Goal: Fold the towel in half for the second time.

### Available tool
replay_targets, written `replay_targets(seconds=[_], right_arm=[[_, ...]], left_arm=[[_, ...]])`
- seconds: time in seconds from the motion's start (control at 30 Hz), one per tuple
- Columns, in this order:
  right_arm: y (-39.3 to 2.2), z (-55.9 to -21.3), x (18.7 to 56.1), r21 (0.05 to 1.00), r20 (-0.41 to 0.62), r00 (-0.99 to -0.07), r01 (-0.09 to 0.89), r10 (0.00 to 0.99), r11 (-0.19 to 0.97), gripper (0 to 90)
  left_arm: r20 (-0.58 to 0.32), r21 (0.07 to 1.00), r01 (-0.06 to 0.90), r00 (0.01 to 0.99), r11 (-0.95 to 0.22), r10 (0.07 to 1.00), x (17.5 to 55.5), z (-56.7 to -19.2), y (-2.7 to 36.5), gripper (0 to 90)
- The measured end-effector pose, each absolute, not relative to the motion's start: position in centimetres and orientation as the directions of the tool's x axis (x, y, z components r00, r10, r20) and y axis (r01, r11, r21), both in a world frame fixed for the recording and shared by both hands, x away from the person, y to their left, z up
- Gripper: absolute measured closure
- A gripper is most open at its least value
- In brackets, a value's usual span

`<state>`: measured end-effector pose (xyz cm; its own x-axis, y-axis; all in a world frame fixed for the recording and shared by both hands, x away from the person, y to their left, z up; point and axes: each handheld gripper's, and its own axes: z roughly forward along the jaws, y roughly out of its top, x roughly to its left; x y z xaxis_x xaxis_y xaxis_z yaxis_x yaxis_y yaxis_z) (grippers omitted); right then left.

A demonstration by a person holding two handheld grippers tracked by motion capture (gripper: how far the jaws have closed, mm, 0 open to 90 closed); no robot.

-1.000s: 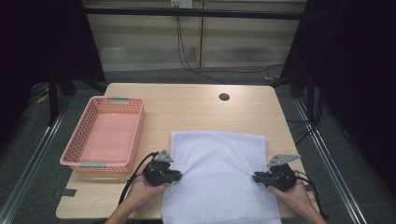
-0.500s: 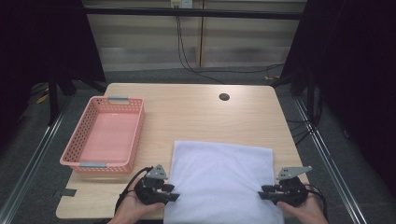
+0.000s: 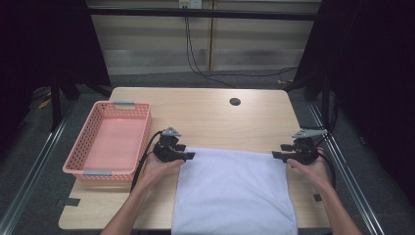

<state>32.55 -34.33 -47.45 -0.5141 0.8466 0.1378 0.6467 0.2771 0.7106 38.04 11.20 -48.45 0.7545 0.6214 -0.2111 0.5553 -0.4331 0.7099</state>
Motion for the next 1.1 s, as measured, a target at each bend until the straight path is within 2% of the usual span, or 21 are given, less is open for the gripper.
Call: replay_targets(seconds=[0.1,0.2,0.57,0.63,0.7,0.73,0.77,0.8,0.83,0.93,1.1], right_arm=[[-34.4,-47.9,32.6,0.721,0.156,-0.512,0.644,0.845,0.257,44.9],[-34.5,-48.8,32.4,0.694,0.132,-0.497,0.664,0.858,0.278,44.9],[-34.6,-50.0,32.8,0.667,0.131,-0.501,0.683,0.855,0.298,46.2],[-34.6,-50.0,32.8,0.667,0.141,-0.507,0.683,0.850,0.297,49.4],[-34.6,-49.9,32.7,0.662,0.144,-0.506,0.688,0.850,0.297,52.8],[-34.6,-49.8,32.6,0.654,0.155,-0.528,0.688,0.835,0.314,62.9],[-34.6,-49.8,32.5,0.652,0.159,-0.527,0.691,0.835,0.312,64.3],[-34.6,-49.8,32.4,0.652,0.163,-0.534,0.690,0.830,0.315,68.1],[-34.6,-49.8,32.3,0.655,0.160,-0.553,0.679,0.818,0.331,73.3],[-34.8,-49.3,32.3,0.672,0.179,-0.556,0.671,0.811,0.312,84.1],[-35.1,-47.9,32.6,0.723,0.196,-0.546,0.641,0.815,0.256,86.1]], left_arm=[[-0.208,0.715,0.549,0.758,-0.434,0.618,38.3,-48.8,11.4,41.8],[-0.244,0.713,0.577,0.737,-0.399,0.630,38.7,-49.5,11.8,42.2],[-0.250,0.710,0.571,0.751,-0.412,0.612,39.2,-50.5,11.7,38.2],[-0.253,0.714,0.561,0.764,-0.418,0.593,39.2,-50.6,11.6,38.4],[-0.239,0.721,0.552,0.766,-0.419,0.597,39.1,-50.6,11.5,45.1],[-0.227,0.722,0.542,0.773,-0.431,0.592,39.1,-50.6,11.4,52.0],[-0.232,0.723,0.534,0.786,-0.439,0.573,39.0,-50.6,11.4,60.4],[-0.232,0.719,0.511,0.816,-0.472,0.530,38.8,-50.7,11.3,74.3],[-0.238,0.722,0.511,0.817,-0.467,0.526,38.8,-50.7,11.2,78.9],[-0.268,0.731,0.531,0.801,-0.428,0.536,38.8,-50.1,11.6,82.5],[-0.283,0.767,0.531,0.784,-0.361,0.552,38.8,-48.5,12.4,83.1]])
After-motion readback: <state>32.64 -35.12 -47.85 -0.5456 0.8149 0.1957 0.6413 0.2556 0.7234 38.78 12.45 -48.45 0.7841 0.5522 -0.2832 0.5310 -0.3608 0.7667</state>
